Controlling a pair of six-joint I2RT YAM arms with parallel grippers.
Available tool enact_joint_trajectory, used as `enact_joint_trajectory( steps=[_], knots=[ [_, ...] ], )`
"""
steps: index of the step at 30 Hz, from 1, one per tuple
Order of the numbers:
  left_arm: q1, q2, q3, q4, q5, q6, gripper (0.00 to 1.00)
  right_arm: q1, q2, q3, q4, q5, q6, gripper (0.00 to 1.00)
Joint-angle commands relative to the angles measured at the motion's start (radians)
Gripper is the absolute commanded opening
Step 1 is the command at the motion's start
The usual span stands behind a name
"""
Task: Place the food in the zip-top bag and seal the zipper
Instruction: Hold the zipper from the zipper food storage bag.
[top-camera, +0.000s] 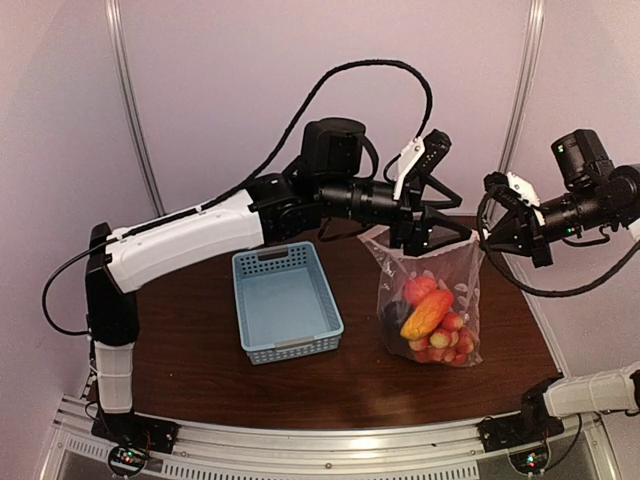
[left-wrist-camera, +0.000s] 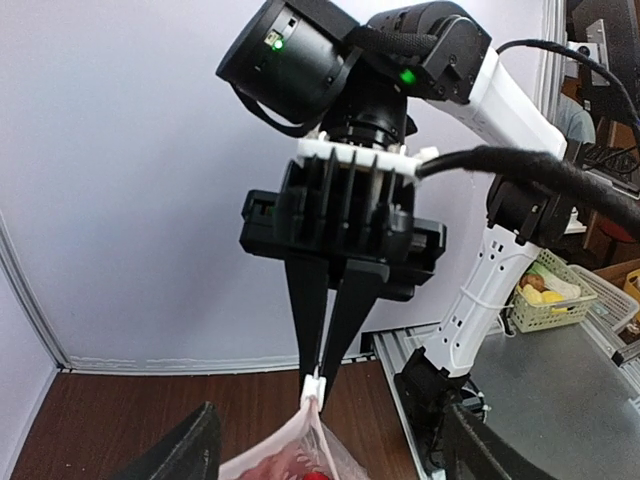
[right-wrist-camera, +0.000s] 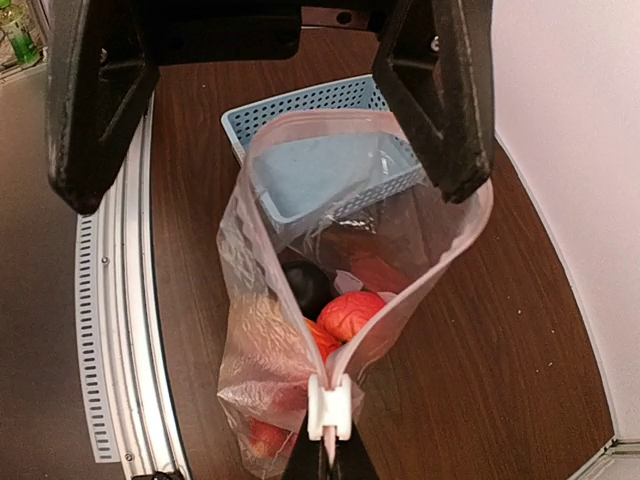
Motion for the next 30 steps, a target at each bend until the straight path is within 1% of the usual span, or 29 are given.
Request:
enact_joint_trajectory(
  steps=[1,5,7,11,14,18,21,26,30],
  knots=[
    [0.002,-0.013,0.037,-0.065,-0.057,0.100,0.77,0.025,0.008,0.001,-0.148,-0.041,0.009,0.00],
    [0.003,0.021,0.047,-0.117,-0.021,0.083,0.77,0.039,-0.010,-0.064,-0.090,-0.008,0.054,0.00],
    [0.003,0.042,0.062,-0.128,0.013,0.019,0.76,0.043,-0.010,-0.078,-0.076,0.001,0.068,0.00],
    [0.004,0.076,0.105,-0.137,0.032,-0.077,0.70,0.055,-0.006,-0.088,-0.064,0.005,0.089,0.00],
    [0.003,0.102,0.136,-0.142,0.020,-0.126,0.65,0.068,-0.003,-0.095,-0.046,0.008,0.114,0.00],
    [0.002,0.119,0.136,-0.130,0.018,-0.148,0.61,0.090,-0.001,-0.098,-0.025,0.012,0.140,0.00],
    [0.002,0.133,0.137,-0.099,0.052,-0.182,0.55,0.097,-0.003,-0.094,-0.013,0.020,0.162,0.00],
    [0.002,0.149,0.141,-0.092,0.067,-0.189,0.46,0.103,0.010,-0.081,-0.001,0.021,0.195,0.00],
    [0.002,0.161,0.146,-0.092,0.086,-0.190,0.42,0.108,0.020,-0.076,0.004,0.014,0.206,0.00]
  ],
)
